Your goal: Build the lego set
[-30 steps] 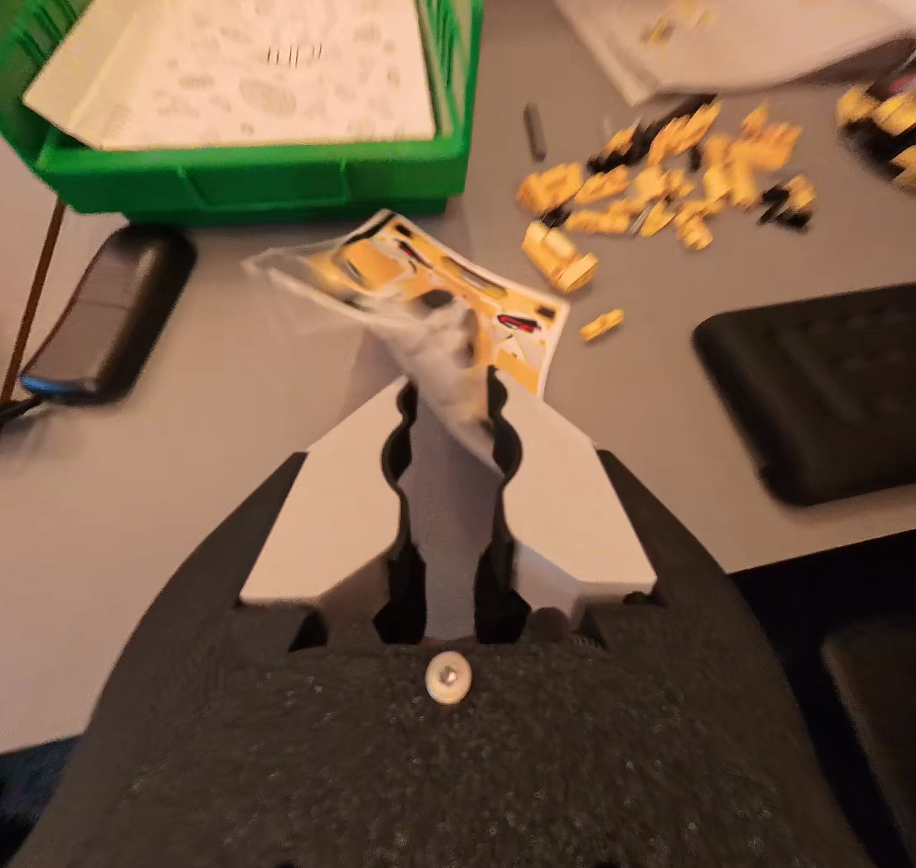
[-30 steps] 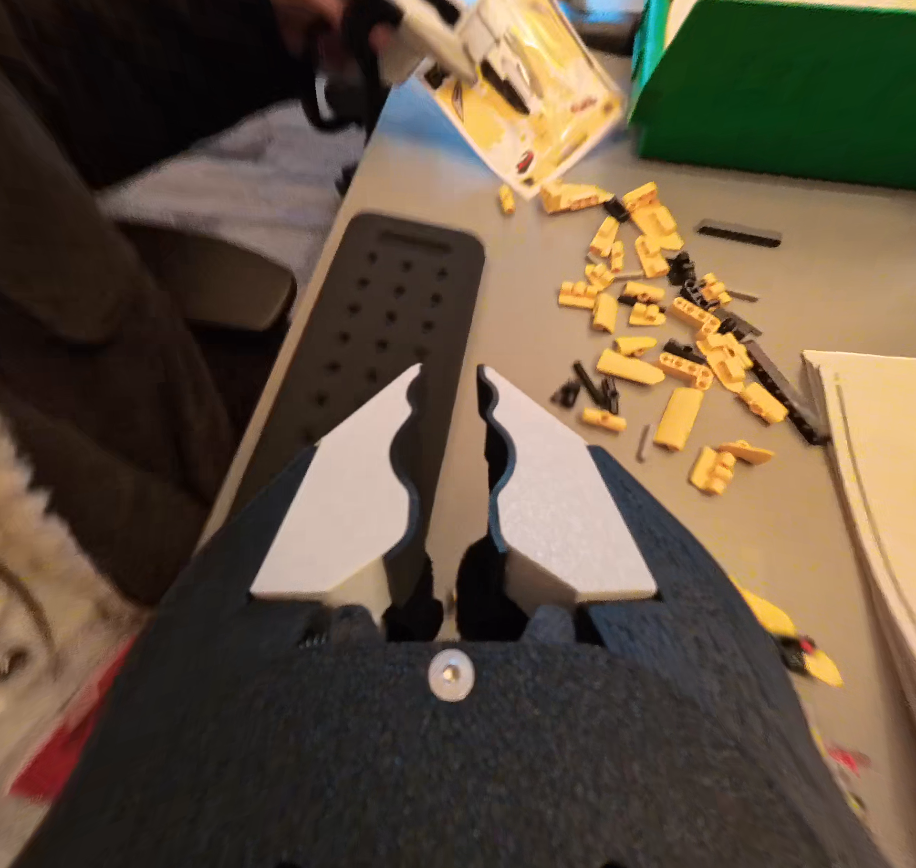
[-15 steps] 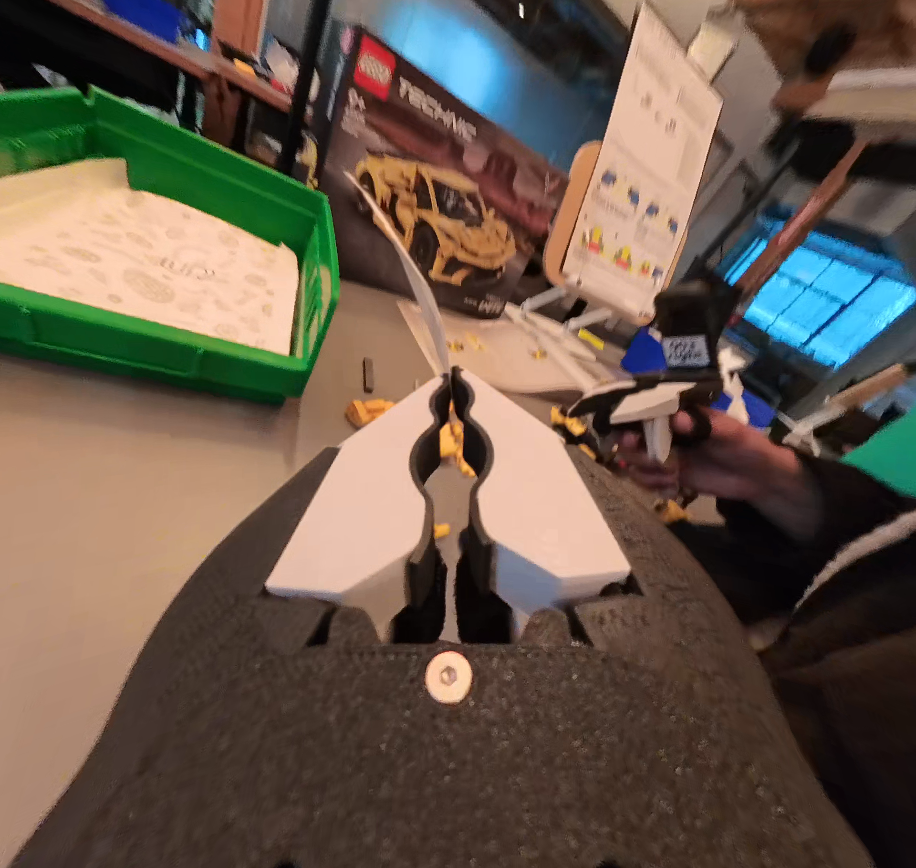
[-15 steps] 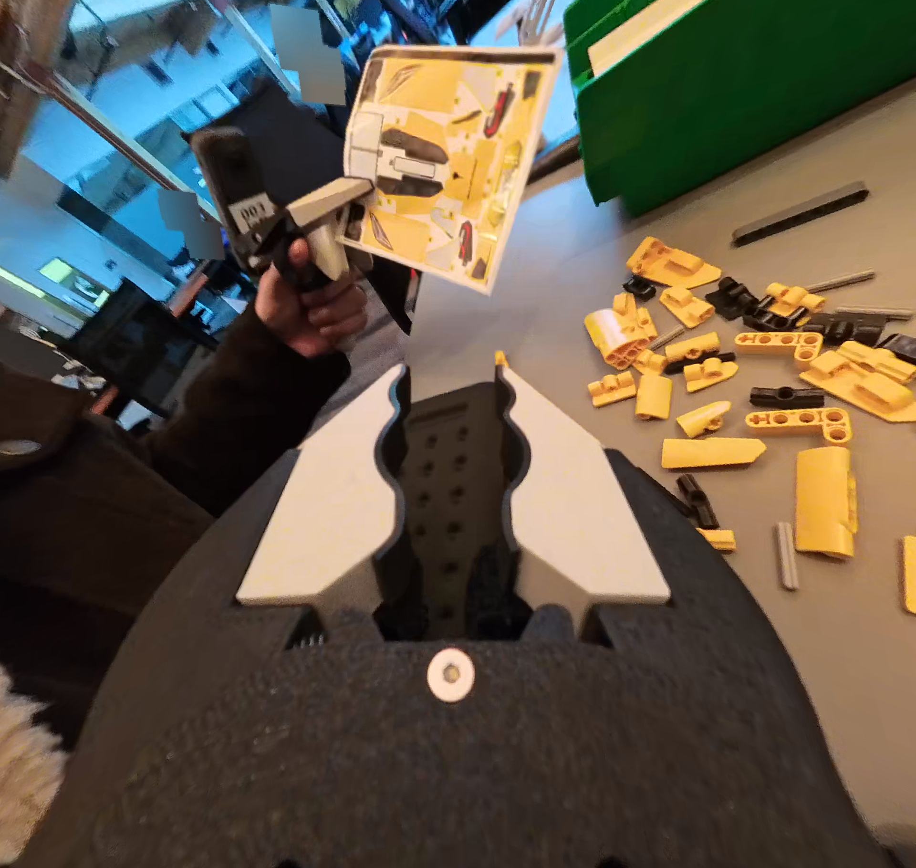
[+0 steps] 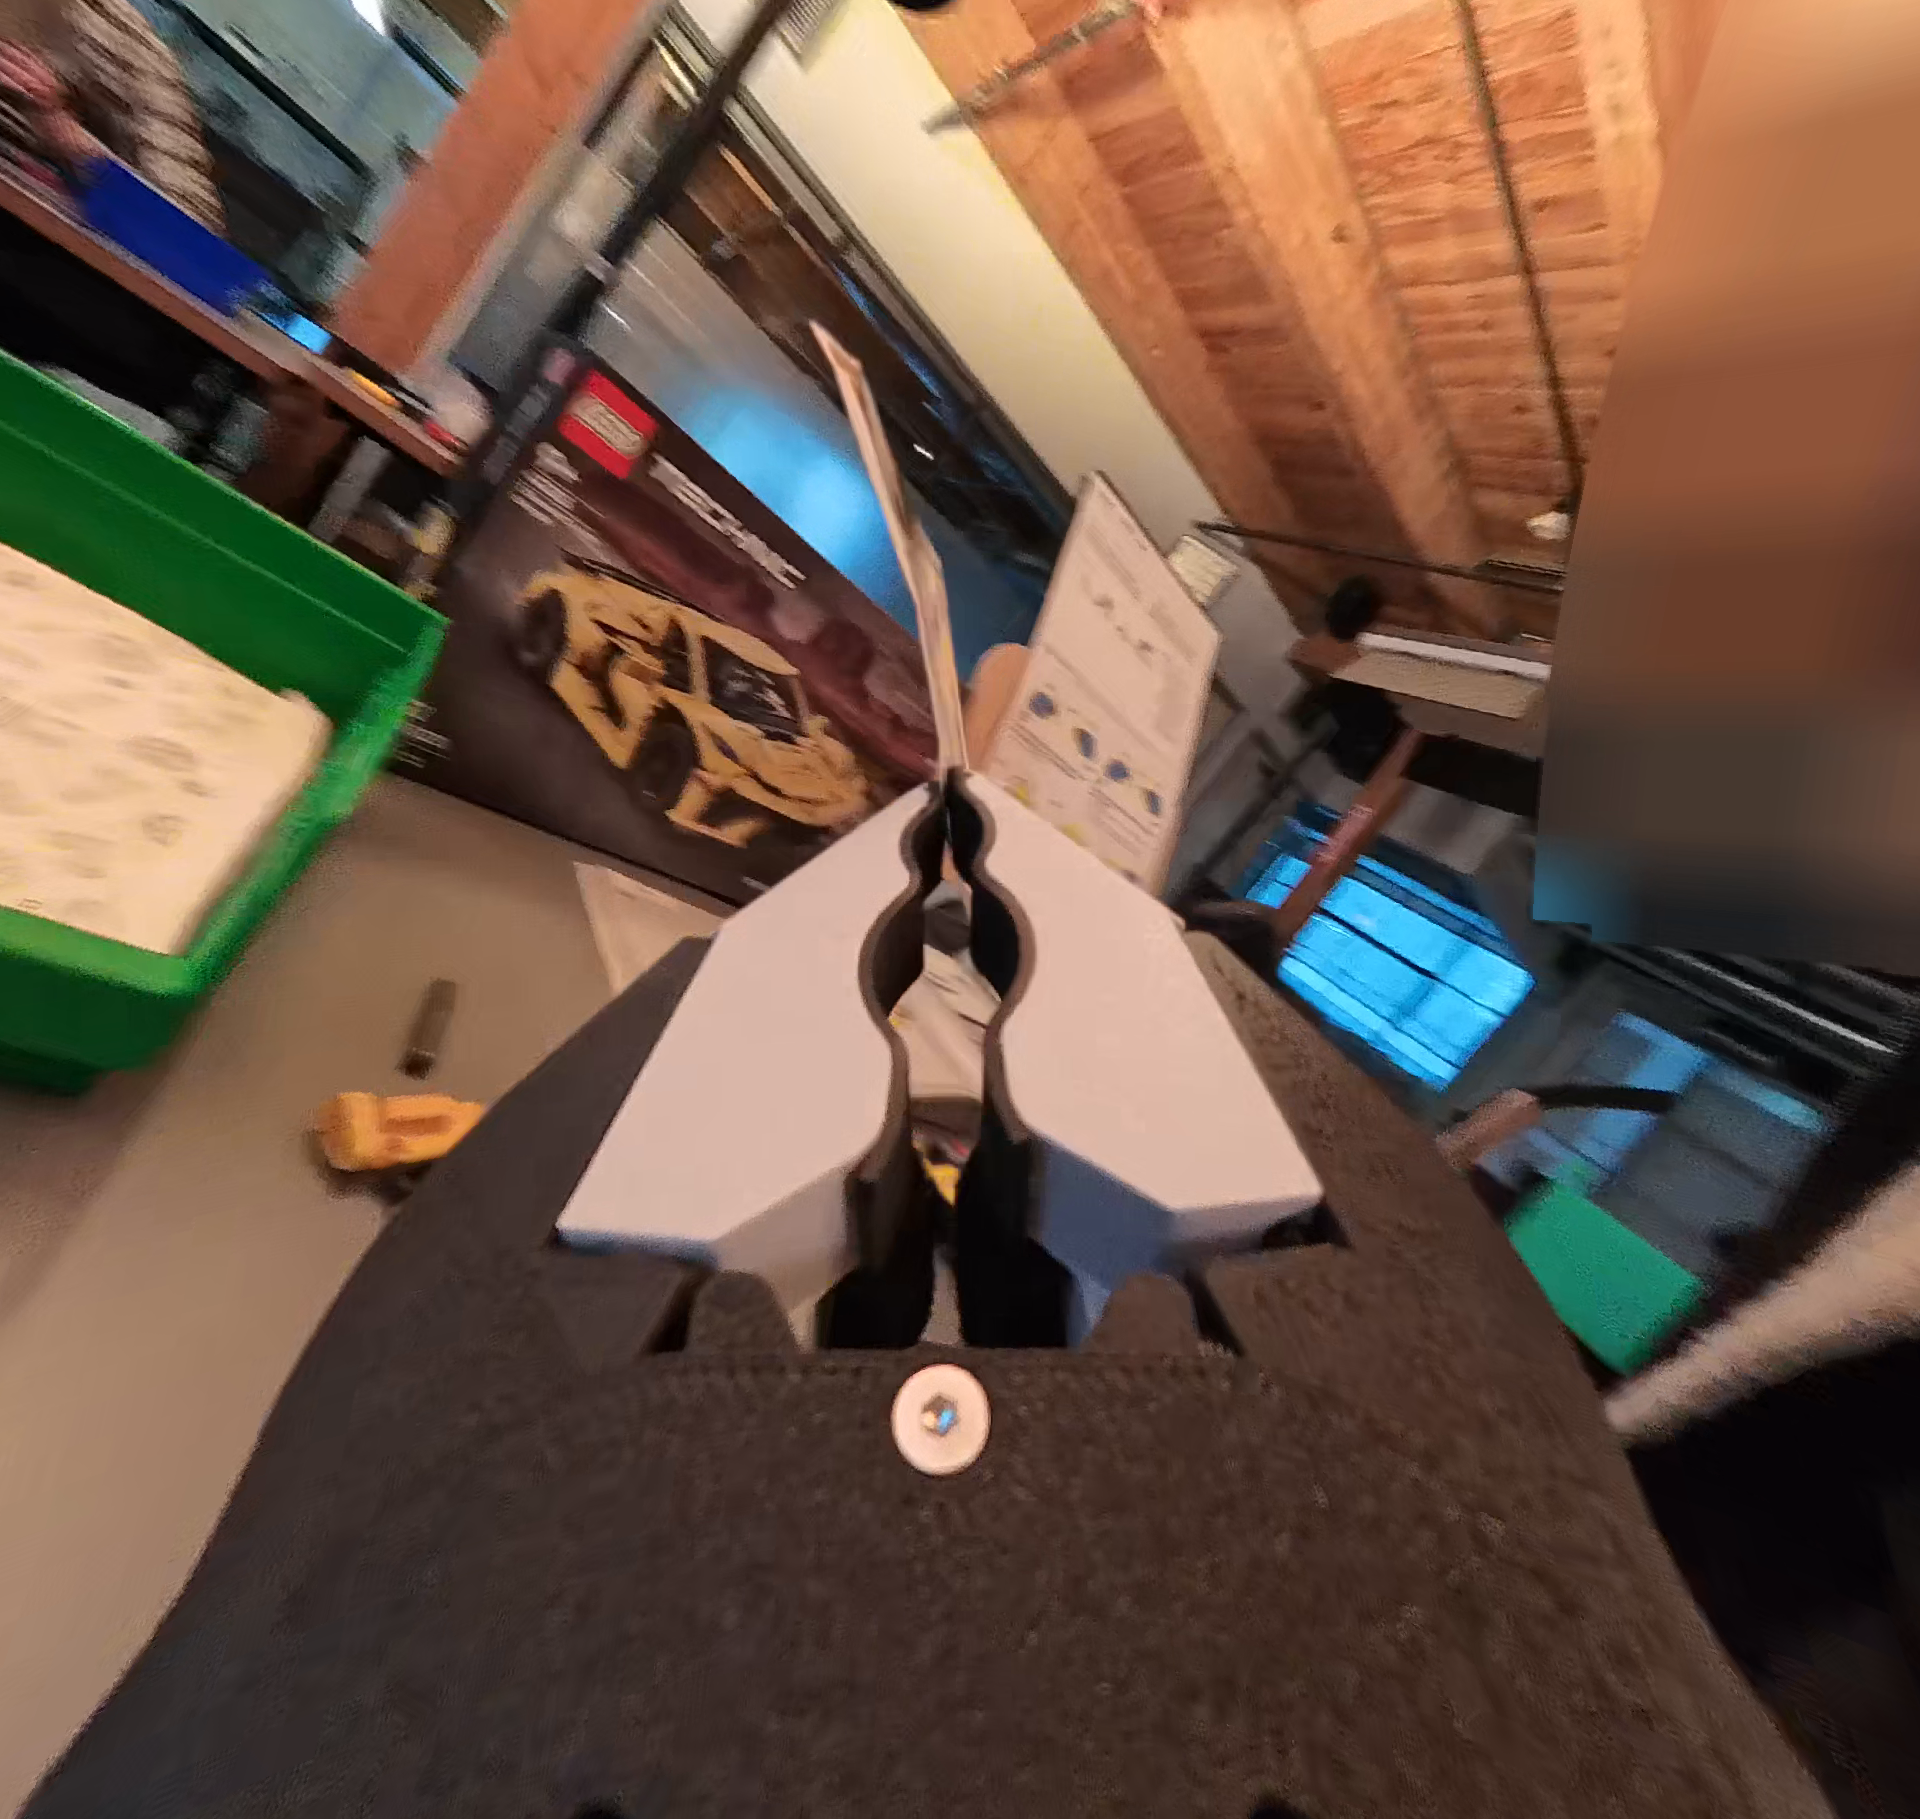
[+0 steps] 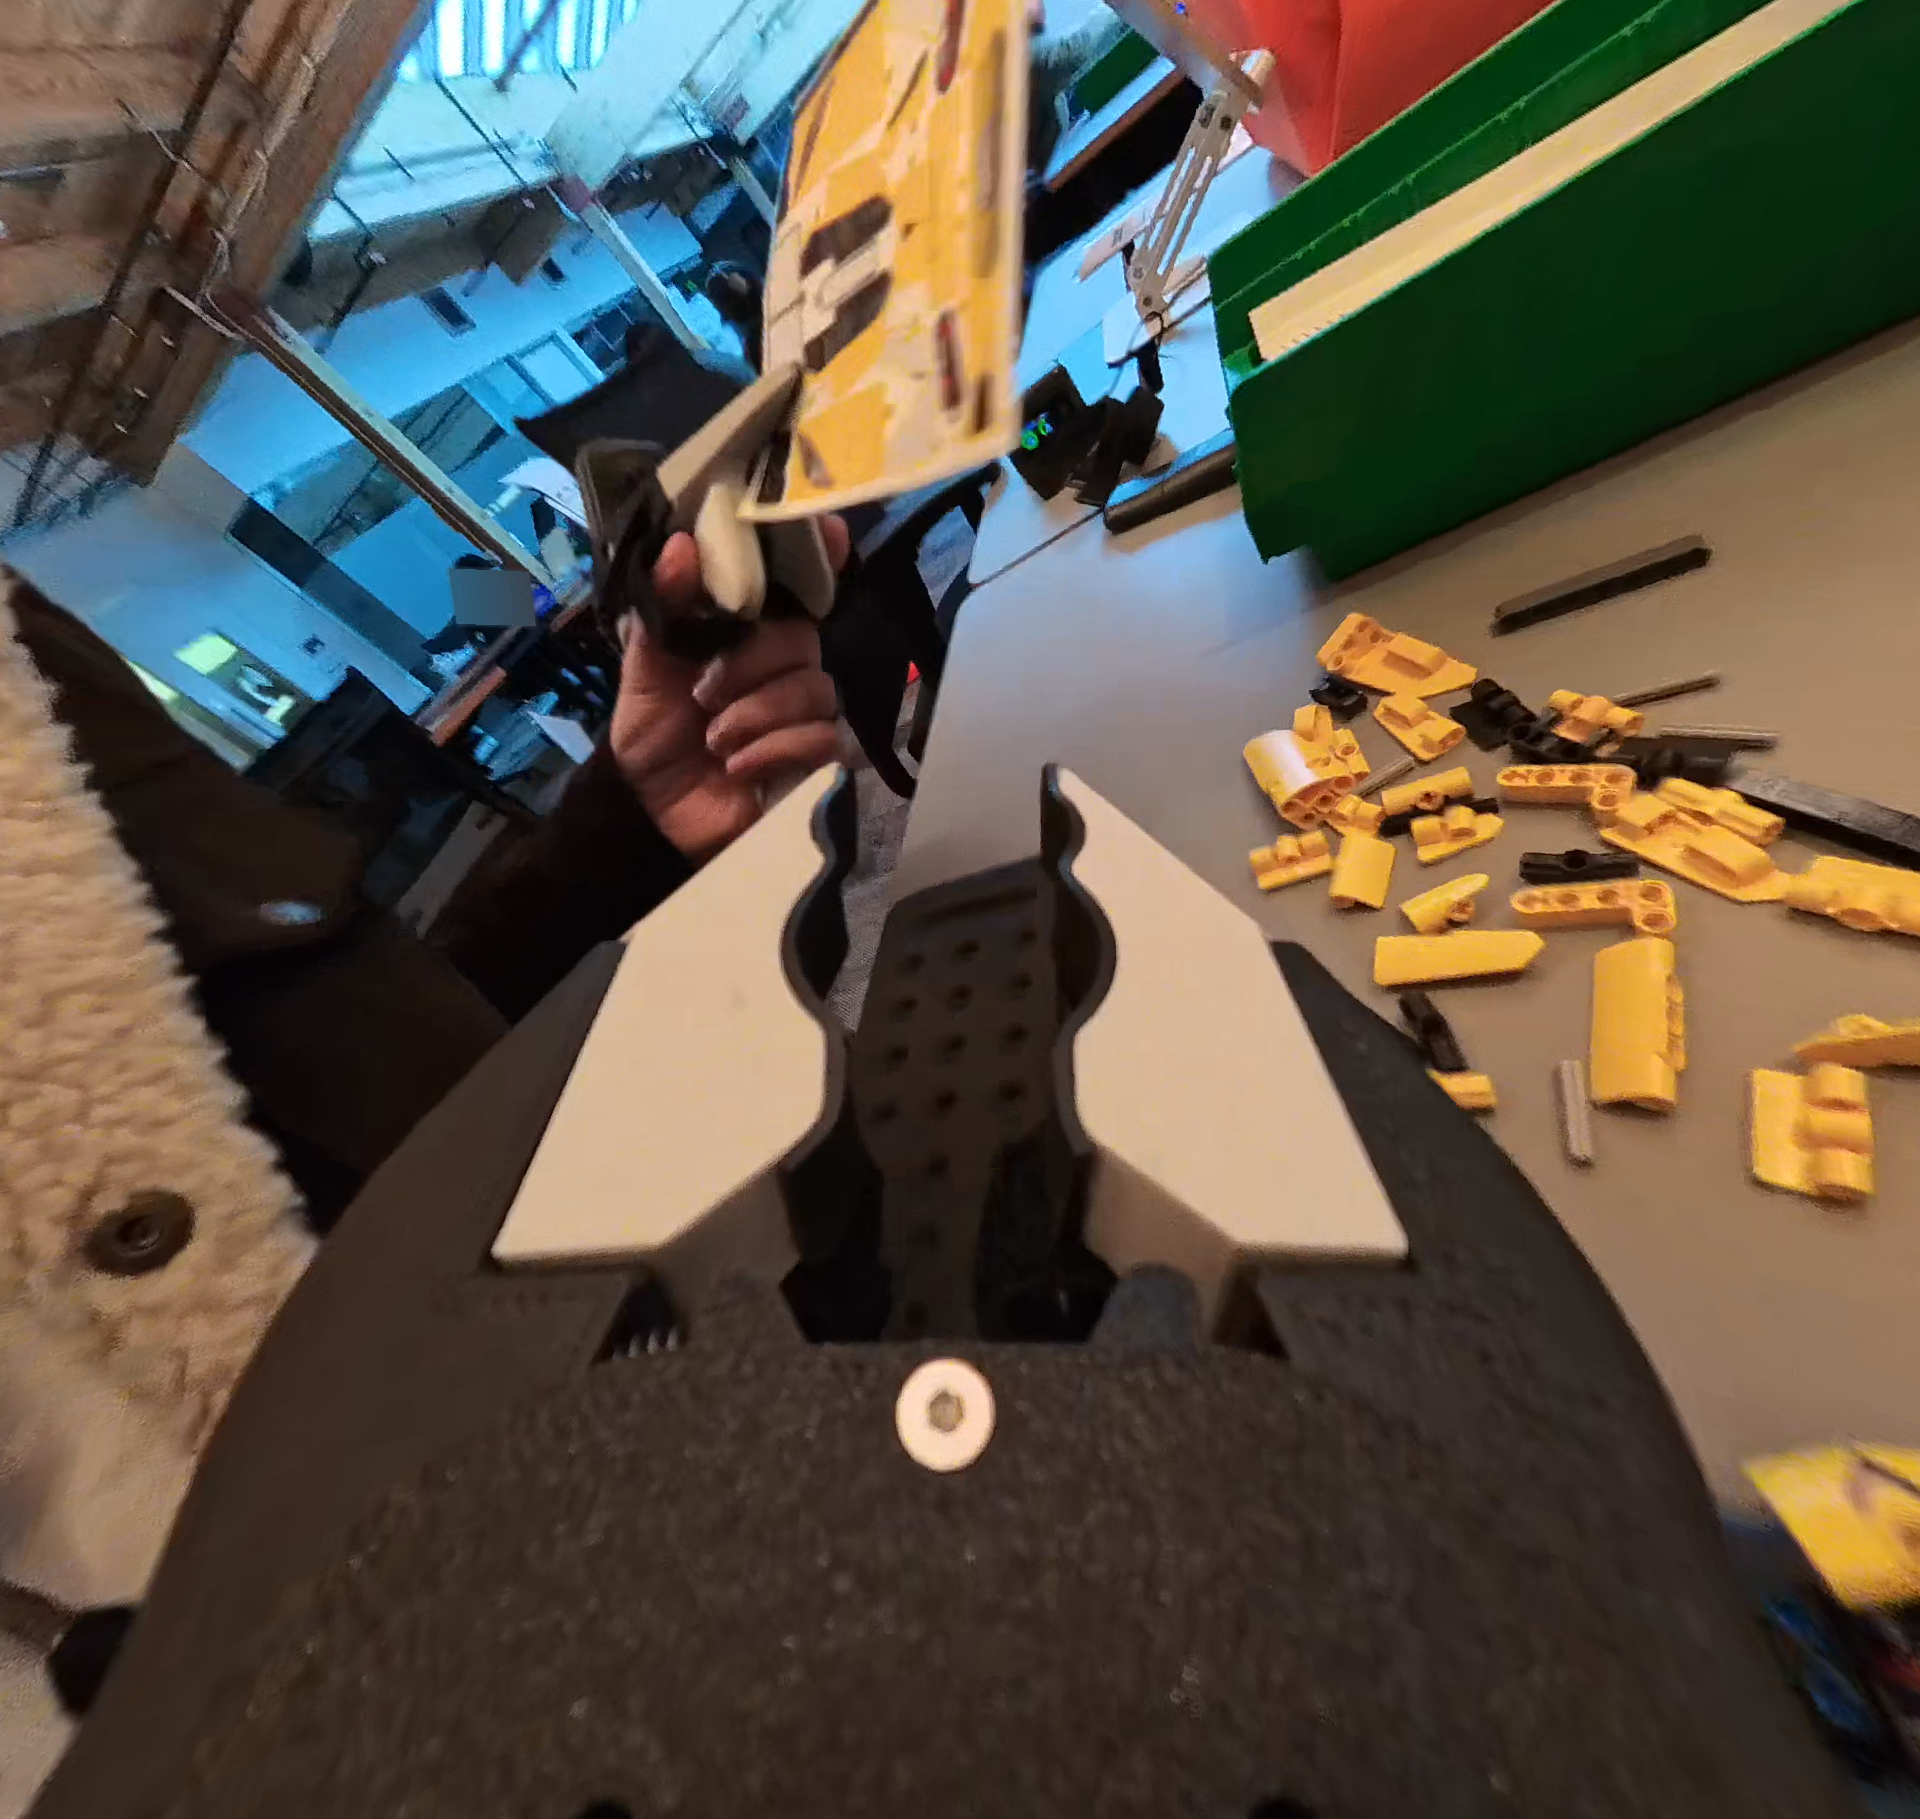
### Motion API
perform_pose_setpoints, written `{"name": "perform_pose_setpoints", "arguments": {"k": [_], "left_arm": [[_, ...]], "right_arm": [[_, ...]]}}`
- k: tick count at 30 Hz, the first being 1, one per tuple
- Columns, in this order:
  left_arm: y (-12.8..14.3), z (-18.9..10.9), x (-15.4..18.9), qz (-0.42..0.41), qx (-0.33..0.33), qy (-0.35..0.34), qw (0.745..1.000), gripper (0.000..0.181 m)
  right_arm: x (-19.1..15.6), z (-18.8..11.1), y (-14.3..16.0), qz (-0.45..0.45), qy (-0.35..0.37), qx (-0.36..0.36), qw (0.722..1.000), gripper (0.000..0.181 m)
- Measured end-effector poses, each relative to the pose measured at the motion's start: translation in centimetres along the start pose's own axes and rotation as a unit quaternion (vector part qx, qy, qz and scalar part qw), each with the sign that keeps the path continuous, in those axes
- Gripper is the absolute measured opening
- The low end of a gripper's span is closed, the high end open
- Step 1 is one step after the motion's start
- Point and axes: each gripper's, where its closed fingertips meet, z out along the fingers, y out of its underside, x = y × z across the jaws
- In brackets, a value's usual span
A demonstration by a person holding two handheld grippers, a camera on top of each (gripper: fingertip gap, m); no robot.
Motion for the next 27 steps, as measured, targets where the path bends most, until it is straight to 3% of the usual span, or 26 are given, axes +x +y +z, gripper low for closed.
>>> {"name": "perform_pose_setpoints", "arguments": {"k": [4, 7, 11, 17, 20, 23, 27], "left_arm": [[-3.2, -1.7, -3.7, 0.027, 0.032, -0.083, 0.996, 0.0], [-4.6, -3.4, -5.7, 0.054, 0.013, -0.122, 0.991, 0.0], [-5.4, -4.4, -5.9, 0.071, 0.015, -0.132, 0.989, 0.0], [-1.7, -1.4, -3.1, 0.003, 0.025, -0.035, 0.999, 0.0], [1.2, 1.5, -1.7, -0.015, 0.021, 0.007, 1.0, 0.0], [1.8, 4.2, -1.9, 0.026, 0.027, -0.009, 0.999, 0.0], [3.2, 8.1, -3.1, 0.114, 0.003, -0.067, 0.991, 0.0]], "right_arm": [[2.2, -2.9, 2.9, -0.106, 0.109, -0.122, 0.981, 0.035], [6.3, -6.6, 5.4, -0.19, 0.251, -0.276, 0.908, 0.038], [7.3, -9.2, 7.1, -0.192, 0.285, -0.364, 0.866, 0.043], [6.9, -12.9, 5.0, -0.141, 0.31, -0.307, 0.888, 0.05], [7.8, -15.9, 4.2, -0.132, 0.358, -0.292, 0.877, 0.052], [8.6, -19.4, 3.5, -0.144, 0.414, -0.28, 0.854, 0.055], [8.8, -22.4, 3.2, -0.109, 0.428, -0.236, 0.865, 0.057]]}}
